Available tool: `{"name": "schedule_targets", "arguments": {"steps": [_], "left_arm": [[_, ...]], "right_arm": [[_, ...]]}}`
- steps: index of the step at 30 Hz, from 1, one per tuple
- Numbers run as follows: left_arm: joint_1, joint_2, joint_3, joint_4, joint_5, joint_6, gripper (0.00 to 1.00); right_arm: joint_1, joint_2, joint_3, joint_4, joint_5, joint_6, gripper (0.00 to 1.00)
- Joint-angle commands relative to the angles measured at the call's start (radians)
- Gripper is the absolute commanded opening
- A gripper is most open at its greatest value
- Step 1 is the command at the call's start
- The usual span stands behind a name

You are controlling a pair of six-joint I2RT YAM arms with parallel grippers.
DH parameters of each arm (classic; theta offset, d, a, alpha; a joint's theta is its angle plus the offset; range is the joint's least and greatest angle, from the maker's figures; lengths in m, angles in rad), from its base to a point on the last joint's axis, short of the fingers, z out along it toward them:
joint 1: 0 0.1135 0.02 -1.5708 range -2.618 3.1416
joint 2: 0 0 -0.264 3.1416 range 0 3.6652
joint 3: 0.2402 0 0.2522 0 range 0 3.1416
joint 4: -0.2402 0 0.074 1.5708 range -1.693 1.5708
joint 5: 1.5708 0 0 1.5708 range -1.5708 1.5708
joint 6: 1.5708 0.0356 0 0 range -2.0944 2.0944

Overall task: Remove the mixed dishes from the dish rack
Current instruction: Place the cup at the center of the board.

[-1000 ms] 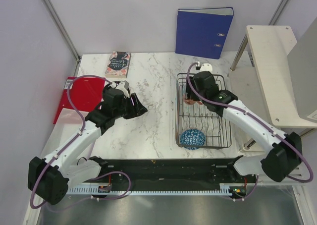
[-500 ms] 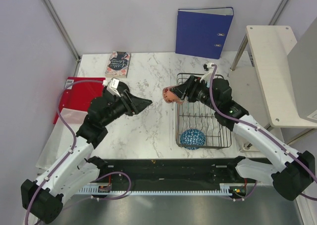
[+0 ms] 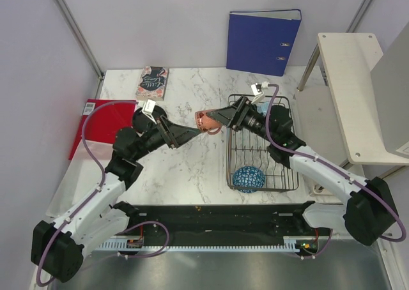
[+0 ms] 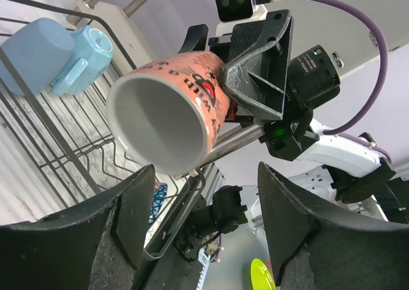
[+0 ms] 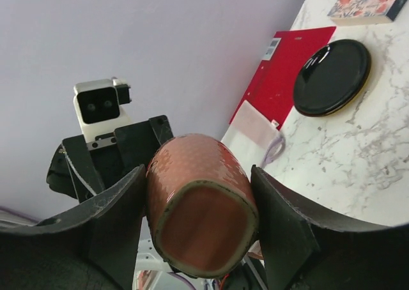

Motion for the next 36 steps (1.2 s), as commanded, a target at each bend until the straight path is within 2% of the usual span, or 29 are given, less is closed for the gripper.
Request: {"name": "schedule_targets", "arguments": {"steps": [1,8,11,12,14,15,16,17,19,20,21,22,23,25,26,29,31,32,33,34,36], "left_arm": [[0.002,0.019,-0.013,0.097,0.037,-0.047,0.70],[0.002,0.039,-0.014,0.109,0.039,-0.051,0.63],[0.002,0.031,-0.017,0.111,0.039,-0.048,0.48],[0.002,0.029,-0.019,0.109,0.039,-0.048,0.37],[0.002,0.026,-0.021,0.111,0.043,-0.045,0.24],[0.002,0.022,-0.022,0.109,0.043,-0.042,0.04],[0.002,0.022,-0.022,0.103,0.043,-0.042,0.02],[0.002,0.019,-0.019,0.094,0.043,-0.039,0.02],[0.003,0.008,-0.008,0.054,0.036,-0.018,0.02],[0.003,0.005,0.001,-0.022,0.030,-0.004,0.02],[0.003,0.002,0.036,-0.071,0.020,0.014,0.02],[0.003,0.006,0.061,-0.142,0.002,0.066,0.02],[0.003,0.008,0.112,-0.265,-0.012,0.095,0.02],[0.005,0.019,0.153,-0.372,-0.054,0.169,0.02],[0.006,0.022,0.185,-0.450,-0.071,0.189,0.02],[0.014,0.041,0.241,-0.547,-0.140,0.251,0.02],[0.023,0.083,0.304,-0.721,-0.259,0.312,0.02],[0.026,0.148,0.390,-0.787,-0.309,0.338,0.02],[0.029,0.201,0.438,-0.925,-0.363,0.362,0.02],[0.034,0.247,0.485,-0.984,-0.468,0.401,0.02],[0.038,0.388,0.617,-1.067,-0.551,0.435,0.02]], "right_arm": [[0.042,0.034,0.022,0.165,-0.039,0.046,0.00],[0.111,0.077,0.039,0.178,-0.029,0.030,0.00],[0.118,0.078,0.033,0.176,-0.022,0.026,0.00],[0.118,0.075,0.031,0.173,-0.021,0.024,0.00],[0.118,0.071,0.031,0.161,-0.021,0.013,0.00],[0.118,0.069,0.031,0.156,-0.024,0.010,0.00],[0.118,0.068,0.033,0.142,-0.024,-0.003,0.00],[0.118,0.063,0.039,0.121,-0.019,-0.016,0.16],[0.118,0.043,0.056,0.001,0.026,-0.062,0.59],[0.118,0.032,0.082,-0.060,0.059,-0.123,0.86],[0.118,0.020,0.099,-0.132,0.101,-0.160,0.94],[0.116,-0.006,0.122,-0.302,0.238,-0.195,0.98],[0.118,-0.014,0.178,-0.388,0.304,-0.238,0.98],[0.119,-0.030,0.228,-0.576,0.448,-0.336,0.98],[0.119,-0.035,0.258,-0.615,0.555,-0.358,0.98],[0.118,-0.067,0.281,-0.707,0.692,-0.413,0.98],[0.119,-0.087,0.281,-0.752,0.740,-0.425,0.98],[0.118,-0.090,0.272,-0.761,0.755,-0.428,0.98],[0.119,-0.096,0.266,-0.772,0.778,-0.430,0.98],[0.119,-0.103,0.260,-0.789,0.787,-0.432,0.98],[0.119,-0.107,0.235,-0.798,0.798,-0.432,0.98]]}}
